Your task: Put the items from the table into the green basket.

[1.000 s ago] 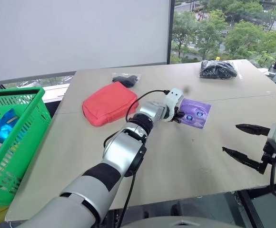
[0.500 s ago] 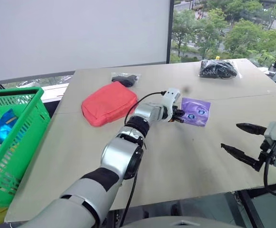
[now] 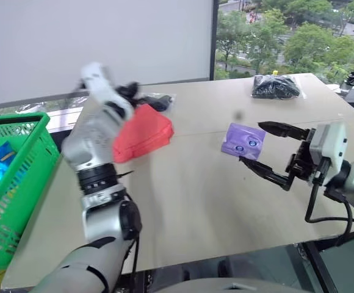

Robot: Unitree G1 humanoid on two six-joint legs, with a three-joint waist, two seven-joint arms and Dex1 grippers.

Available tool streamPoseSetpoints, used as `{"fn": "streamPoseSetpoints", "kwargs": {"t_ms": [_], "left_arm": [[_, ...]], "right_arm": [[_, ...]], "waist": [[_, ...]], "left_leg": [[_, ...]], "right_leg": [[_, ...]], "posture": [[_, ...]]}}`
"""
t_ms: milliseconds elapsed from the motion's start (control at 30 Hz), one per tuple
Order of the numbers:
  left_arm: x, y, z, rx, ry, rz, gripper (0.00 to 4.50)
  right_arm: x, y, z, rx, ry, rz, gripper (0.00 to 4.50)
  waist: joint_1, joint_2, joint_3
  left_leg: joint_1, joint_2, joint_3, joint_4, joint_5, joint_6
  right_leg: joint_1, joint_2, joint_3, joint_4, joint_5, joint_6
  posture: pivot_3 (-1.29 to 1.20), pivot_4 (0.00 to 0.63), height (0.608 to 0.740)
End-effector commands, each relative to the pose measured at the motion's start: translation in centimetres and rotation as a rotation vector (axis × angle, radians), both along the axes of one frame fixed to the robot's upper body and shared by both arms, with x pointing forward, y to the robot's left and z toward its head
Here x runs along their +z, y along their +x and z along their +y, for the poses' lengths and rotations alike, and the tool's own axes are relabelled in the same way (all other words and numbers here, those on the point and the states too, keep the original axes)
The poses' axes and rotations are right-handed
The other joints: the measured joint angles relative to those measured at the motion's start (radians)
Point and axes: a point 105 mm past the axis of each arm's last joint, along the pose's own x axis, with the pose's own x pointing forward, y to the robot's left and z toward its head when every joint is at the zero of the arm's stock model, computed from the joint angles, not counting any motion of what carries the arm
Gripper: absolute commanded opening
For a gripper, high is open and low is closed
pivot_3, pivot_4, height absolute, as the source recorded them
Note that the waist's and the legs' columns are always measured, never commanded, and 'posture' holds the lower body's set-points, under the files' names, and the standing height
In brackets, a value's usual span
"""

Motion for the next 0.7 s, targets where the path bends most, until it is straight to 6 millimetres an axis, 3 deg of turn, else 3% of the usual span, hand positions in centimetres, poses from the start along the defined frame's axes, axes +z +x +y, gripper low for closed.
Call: {"fn": "streamPoseSetpoints", "kwargs": {"t_ms": [33, 133, 167, 267, 300, 400, 533, 700], "left_arm": [[3.5, -1.6, 4.0, 0.139, 0.027, -0.106, 0.11], [4.0, -2.6, 5.4, 0.138, 0.010, -0.100, 0.11], [3.0, -2.5, 4.3, 0.047, -0.005, -0.039, 0.11], [-1.5, -3.5, -3.0, -0.366, 0.130, 0.181, 0.92], [-2.6, -3.8, -4.9, -0.457, 0.087, 0.221, 1.32], [-4.1, -4.1, -9.9, -0.665, -0.005, 0.294, 2.84], [-5.4, -2.0, -15.7, -0.766, -0.104, 0.392, 4.37], [-8.4, -1.0, -21.9, -0.888, 0.060, 0.464, 4.46]], "right_arm": [[1.2, 0.1, 1.3, 0.110, 0.028, -0.036, 4.50], [1.4, 0.7, 1.6, 0.157, 0.005, -0.041, 4.50], [1.5, 1.0, 1.5, 0.161, 0.002, -0.041, 4.50], [1.4, 1.4, 1.1, 0.165, -0.006, -0.023, 4.50], [1.2, 1.4, 0.9, 0.163, -0.019, -0.012, 4.50], [0.4, 1.5, -0.1, 0.128, -0.078, 0.003, 4.50], [-0.5, 1.3, -2.1, 0.029, -0.158, 0.032, 4.50], [-2.1, 0.7, -5.3, -0.134, -0.233, 0.177, 4.50]], "waist": [[0.028, -0.003, 0.001], [0.068, -0.004, 0.000], [0.081, -0.005, 0.000], [0.114, -0.006, -0.001], [0.126, -0.006, -0.001], [0.161, -0.007, 0.000], [0.162, -0.007, 0.000], [0.122, -0.003, -0.003]], "left_leg": [[0.000, -0.001, -0.001, 0.000, 0.000, 0.000], [-0.005, -0.003, -0.008, 0.000, 0.000, 0.000], [-0.007, -0.005, -0.011, 0.000, 0.000, 0.000], [-0.013, -0.008, -0.015, 0.002, 0.000, 0.000], [-0.013, -0.009, -0.017, 0.002, 0.000, 0.000], [-0.017, -0.011, -0.023, 0.003, 0.000, 0.000], [-0.022, -0.010, -0.025, 0.004, 0.001, -0.001], [-0.022, -0.010, -0.022, 0.003, 0.001, -0.001]], "right_leg": [[0.000, -0.001, -0.001, -0.001, 0.000, 0.000], [-0.001, -0.004, -0.006, -0.004, 0.000, 0.000], [-0.003, -0.007, -0.010, -0.004, 0.000, 0.000], [-0.007, -0.010, -0.015, -0.003, 0.000, 0.000], [-0.007, -0.011, -0.016, -0.003, 0.000, 0.000], [-0.006, -0.015, -0.021, -0.005, 0.000, 0.000], [-0.007, -0.014, -0.025, -0.007, 0.000, -0.001], [-0.007, -0.014, -0.022, -0.009, 0.000, -0.001]], "posture": [[0.10, 0.000, 0.740], [0.15, 0.000, 0.740], [0.18, 0.000, 0.740], [0.19, 0.000, 0.740], [0.18, 0.000, 0.740], [0.14, 0.000, 0.740], [0.07, 0.000, 0.740], [-0.03, 0.000, 0.740]]}}
